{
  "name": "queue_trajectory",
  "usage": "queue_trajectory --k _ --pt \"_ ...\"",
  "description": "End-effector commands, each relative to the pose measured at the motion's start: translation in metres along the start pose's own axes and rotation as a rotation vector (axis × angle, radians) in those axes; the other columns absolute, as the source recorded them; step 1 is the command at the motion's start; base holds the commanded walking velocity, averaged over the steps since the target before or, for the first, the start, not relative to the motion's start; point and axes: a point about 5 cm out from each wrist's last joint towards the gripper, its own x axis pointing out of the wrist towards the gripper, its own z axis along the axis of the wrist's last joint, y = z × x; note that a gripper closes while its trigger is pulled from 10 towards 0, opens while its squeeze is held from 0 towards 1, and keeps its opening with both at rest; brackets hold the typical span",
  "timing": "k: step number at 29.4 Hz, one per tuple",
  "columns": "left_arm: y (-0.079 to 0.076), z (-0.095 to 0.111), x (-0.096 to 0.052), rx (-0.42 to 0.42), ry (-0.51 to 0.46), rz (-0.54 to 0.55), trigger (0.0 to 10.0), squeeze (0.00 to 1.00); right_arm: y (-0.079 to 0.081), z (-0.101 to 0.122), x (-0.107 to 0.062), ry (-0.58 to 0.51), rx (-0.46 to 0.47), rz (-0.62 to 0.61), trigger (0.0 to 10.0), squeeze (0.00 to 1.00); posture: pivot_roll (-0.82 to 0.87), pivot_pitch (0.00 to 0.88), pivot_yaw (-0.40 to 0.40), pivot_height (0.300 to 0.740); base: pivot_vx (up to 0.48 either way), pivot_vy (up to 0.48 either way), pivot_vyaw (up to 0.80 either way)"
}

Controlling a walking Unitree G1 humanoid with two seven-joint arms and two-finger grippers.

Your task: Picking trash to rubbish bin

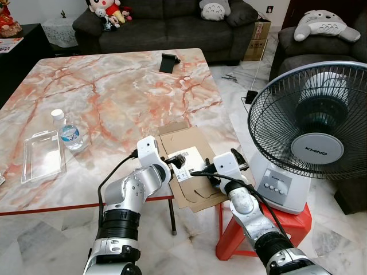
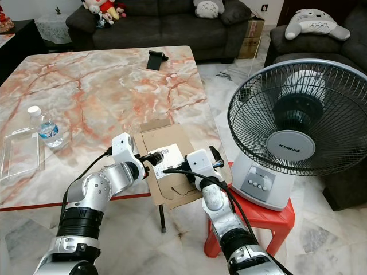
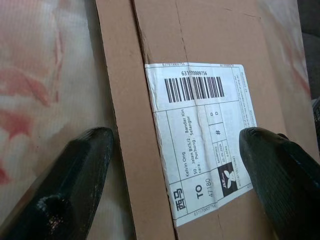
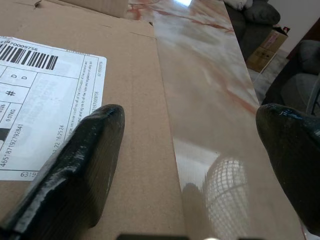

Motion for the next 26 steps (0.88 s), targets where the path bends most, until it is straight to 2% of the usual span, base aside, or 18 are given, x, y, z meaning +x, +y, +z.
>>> queue_trajectory --k 1,7,17,18,19,26 --pt "-0.008 -0.021 0.004 -0.038 0.085 -0.042 10.0 0.00 0.003 -0.003 -0.001 0.021 0.011 0.012 10.0 0.00 -0.07 0.061 0.039 0.740 0.000 0.000 0.00" --pt "-0.020 -0.029 0.009 -0.061 0.121 -0.135 10.0 0.00 0.003 -0.001 0.000 0.009 0.017 0.011 10.0 0.00 -0.08 0.060 0.040 0.740 0.000 0.000 0.00" --pt "-0.015 -0.032 0.013 -0.082 0.137 -0.135 9.9 0.00 0.002 0.000 0.000 -0.007 0.024 0.014 10.0 0.00 -0.08 0.060 0.040 0.740 0.000 0.000 0.00" --pt "-0.014 -0.032 0.013 -0.083 0.137 -0.136 6.0 0.00 0.002 0.001 0.000 -0.010 0.025 0.014 10.0 0.00 -0.08 0.061 0.041 0.740 0.000 0.000 0.00" --pt "-0.014 -0.033 0.013 -0.084 0.137 -0.137 0.0 0.00 0.002 0.001 0.000 -0.011 0.026 0.014 10.0 0.00 -0.08 0.061 0.040 0.740 0.000 0.000 0.00" --pt "-0.013 -0.031 0.014 -0.090 0.128 -0.142 0.0 0.00 0.002 0.002 0.000 -0.020 0.036 0.017 10.0 0.00 -0.08 0.064 0.038 0.740 0.000 0.000 0.00"
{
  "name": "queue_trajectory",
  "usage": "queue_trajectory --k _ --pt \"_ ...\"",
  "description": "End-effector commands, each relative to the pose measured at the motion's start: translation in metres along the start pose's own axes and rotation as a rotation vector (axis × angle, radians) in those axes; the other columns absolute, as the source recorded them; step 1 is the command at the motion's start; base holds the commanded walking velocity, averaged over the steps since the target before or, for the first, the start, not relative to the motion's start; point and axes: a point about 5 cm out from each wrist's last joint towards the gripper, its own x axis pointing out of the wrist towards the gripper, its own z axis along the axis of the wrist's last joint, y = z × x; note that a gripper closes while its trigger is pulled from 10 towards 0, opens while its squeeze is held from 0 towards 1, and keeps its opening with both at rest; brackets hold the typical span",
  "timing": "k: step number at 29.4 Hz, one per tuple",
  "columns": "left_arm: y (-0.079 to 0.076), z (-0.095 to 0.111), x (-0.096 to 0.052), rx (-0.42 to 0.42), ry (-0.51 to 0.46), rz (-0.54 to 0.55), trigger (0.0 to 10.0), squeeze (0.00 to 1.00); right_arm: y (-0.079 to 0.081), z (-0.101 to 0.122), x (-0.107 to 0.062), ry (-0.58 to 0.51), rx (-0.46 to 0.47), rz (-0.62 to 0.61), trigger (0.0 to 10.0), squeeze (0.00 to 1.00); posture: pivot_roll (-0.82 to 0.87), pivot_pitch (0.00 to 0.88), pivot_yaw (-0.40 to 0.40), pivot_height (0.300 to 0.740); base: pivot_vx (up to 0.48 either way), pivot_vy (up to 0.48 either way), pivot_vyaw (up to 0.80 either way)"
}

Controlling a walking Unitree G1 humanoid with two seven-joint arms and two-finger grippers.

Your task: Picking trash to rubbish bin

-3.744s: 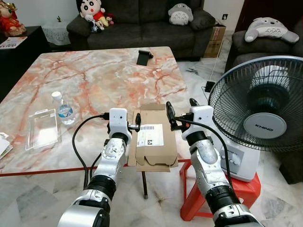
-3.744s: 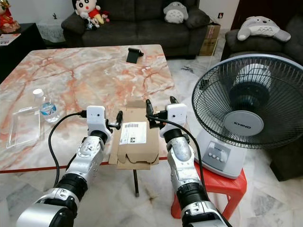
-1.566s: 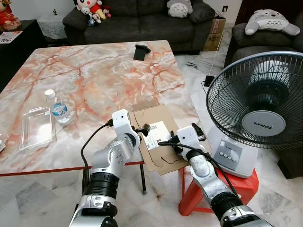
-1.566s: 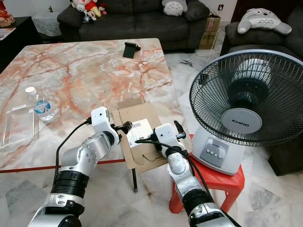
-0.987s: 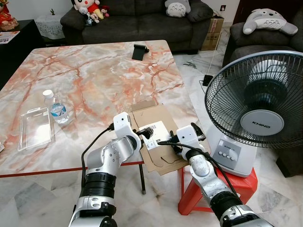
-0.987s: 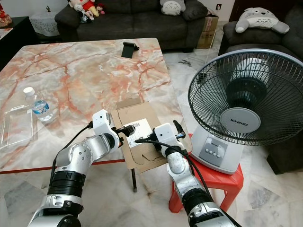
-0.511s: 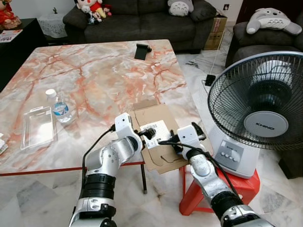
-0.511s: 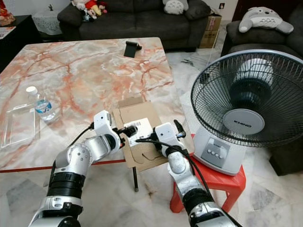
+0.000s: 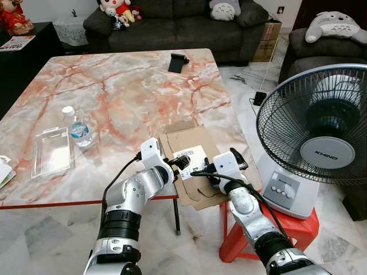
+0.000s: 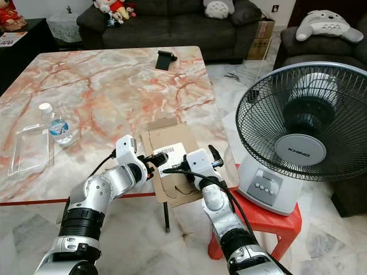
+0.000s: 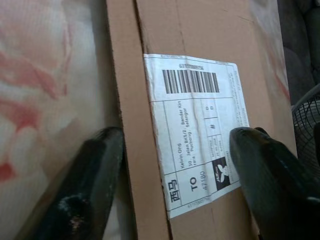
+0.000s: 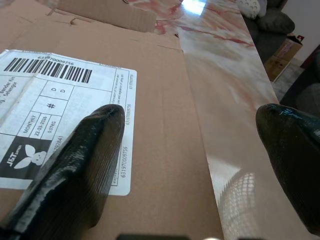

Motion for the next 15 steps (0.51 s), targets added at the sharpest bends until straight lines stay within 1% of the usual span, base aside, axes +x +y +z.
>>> queue_trajectory --k 1,15 --pt "-0.0107 -0.0238 0.0080 -0.045 0.109 -0.042 0.0 0.00 0.0009 0.0008 -0.0002 -0.006 0.020 0.005 10.0 0.00 -0.08 0.064 0.038 0.740 0.000 0.000 0.00" --pt "-0.0136 -0.0213 0.0093 -0.040 0.105 -0.076 0.0 0.00 -0.0005 0.0023 0.0004 -0.016 0.031 0.007 10.0 0.00 -0.08 0.063 0.036 0.740 0.000 0.000 0.00"
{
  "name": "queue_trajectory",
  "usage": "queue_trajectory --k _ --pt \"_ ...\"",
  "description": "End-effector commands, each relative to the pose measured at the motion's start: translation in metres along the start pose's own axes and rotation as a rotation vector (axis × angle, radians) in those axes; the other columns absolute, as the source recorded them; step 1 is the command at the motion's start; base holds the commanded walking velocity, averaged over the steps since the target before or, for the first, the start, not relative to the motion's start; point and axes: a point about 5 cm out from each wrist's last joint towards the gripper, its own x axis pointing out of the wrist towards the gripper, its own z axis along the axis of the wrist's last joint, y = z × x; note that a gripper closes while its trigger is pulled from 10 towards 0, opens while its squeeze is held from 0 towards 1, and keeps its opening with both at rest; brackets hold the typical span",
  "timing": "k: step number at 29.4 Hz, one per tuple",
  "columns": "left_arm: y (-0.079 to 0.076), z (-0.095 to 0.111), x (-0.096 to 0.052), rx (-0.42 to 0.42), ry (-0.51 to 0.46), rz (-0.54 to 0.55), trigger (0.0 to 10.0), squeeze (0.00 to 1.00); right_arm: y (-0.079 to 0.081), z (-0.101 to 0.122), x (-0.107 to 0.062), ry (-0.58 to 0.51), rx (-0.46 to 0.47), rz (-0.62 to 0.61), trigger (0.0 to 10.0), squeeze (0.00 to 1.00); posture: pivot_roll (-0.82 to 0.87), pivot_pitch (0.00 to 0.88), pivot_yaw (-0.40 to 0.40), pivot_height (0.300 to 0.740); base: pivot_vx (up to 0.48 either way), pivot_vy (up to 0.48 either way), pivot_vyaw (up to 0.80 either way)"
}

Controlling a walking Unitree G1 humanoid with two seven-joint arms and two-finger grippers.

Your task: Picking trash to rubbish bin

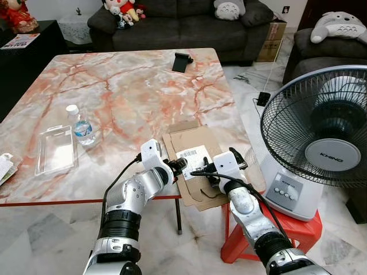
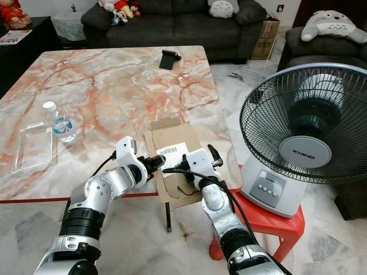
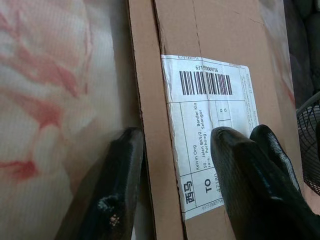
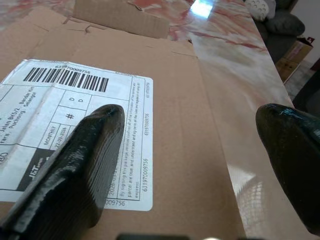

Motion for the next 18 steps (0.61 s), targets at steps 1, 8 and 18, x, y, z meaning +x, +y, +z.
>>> queue_trajectory --k 1,8,18 --pt "-0.016 -0.020 0.007 -0.023 0.101 -0.069 0.0 0.00 0.000 0.002 0.000 -0.008 0.016 0.000 10.0 0.00 -0.08 0.063 0.036 0.740 0.000 0.000 0.00" --pt "-0.018 -0.023 0.007 -0.018 0.114 -0.082 0.0 0.00 0.000 0.001 0.000 -0.010 0.017 0.003 10.0 0.00 -0.08 0.068 0.036 0.740 0.000 0.000 0.00" --pt "-0.027 -0.025 0.009 0.080 0.123 -0.101 0.0 0.00 0.002 0.002 0.000 -0.013 0.023 0.012 10.0 0.00 -0.08 0.066 0.040 0.740 0.000 0.000 0.00"
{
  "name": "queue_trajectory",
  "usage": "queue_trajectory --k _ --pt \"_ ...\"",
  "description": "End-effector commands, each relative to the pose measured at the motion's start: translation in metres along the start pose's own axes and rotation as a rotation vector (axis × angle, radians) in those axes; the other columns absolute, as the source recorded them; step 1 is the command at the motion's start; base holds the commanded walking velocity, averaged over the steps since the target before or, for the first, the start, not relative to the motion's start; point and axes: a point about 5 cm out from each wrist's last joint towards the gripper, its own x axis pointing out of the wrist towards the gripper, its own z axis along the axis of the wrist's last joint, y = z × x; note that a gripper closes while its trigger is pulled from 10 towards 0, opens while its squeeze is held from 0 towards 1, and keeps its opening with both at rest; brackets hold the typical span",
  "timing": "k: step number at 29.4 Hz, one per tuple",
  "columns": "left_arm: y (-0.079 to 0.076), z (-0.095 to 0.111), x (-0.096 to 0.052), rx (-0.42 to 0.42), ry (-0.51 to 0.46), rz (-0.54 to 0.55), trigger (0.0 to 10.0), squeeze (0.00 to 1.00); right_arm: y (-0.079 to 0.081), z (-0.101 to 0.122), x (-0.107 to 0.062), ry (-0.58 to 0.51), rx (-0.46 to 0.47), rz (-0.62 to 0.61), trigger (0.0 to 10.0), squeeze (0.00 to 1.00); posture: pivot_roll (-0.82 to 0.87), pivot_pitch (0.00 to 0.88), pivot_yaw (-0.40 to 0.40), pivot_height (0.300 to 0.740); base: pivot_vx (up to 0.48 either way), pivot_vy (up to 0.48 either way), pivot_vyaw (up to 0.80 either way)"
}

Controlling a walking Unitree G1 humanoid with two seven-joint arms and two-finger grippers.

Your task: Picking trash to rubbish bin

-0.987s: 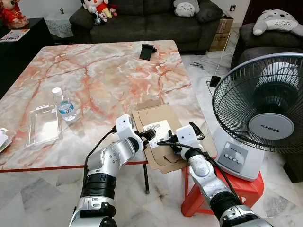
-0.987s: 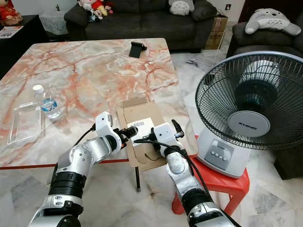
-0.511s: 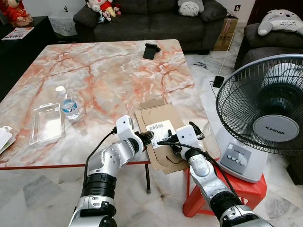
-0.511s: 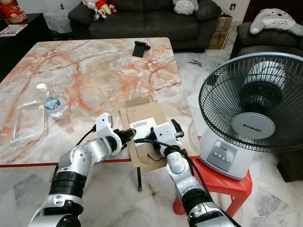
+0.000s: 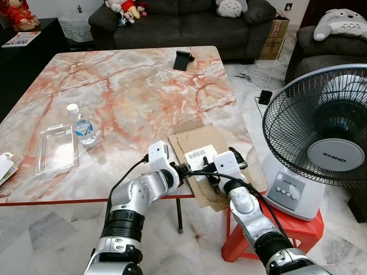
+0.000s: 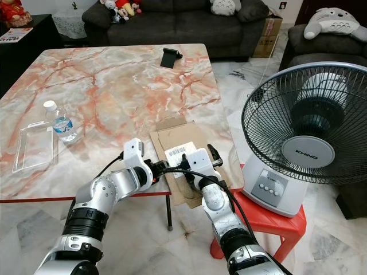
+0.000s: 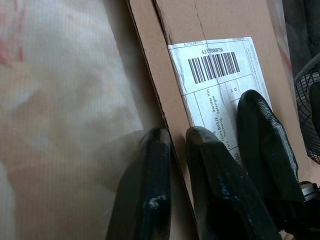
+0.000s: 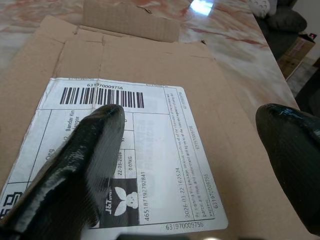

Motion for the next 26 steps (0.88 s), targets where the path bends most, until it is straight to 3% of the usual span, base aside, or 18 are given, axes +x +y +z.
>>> queue_trajectory --k 1,13,22,26 --pt "-0.018 -0.011 0.007 0.015 0.056 -0.046 0.0 0.00 0.002 0.002 0.000 -0.009 0.014 0.008 10.0 0.00 -0.08 0.065 0.041 0.740 0.000 0.000 0.00" --pt "-0.016 -0.003 0.006 0.074 -0.005 -0.021 0.0 0.00 0.002 0.002 0.000 -0.015 0.019 0.012 10.0 0.00 -0.08 0.063 0.041 0.740 0.000 0.000 0.00" --pt "-0.016 0.015 0.002 0.175 -0.129 0.042 0.0 0.00 -0.002 0.010 0.003 -0.051 0.045 -0.003 10.0 0.00 -0.08 0.060 0.034 0.740 0.000 0.000 0.00" --pt "-0.012 0.030 -0.002 0.234 -0.228 0.123 0.0 0.00 -0.012 0.027 0.008 -0.119 0.092 -0.047 10.0 0.00 -0.08 0.057 0.032 0.740 0.000 0.000 0.00"
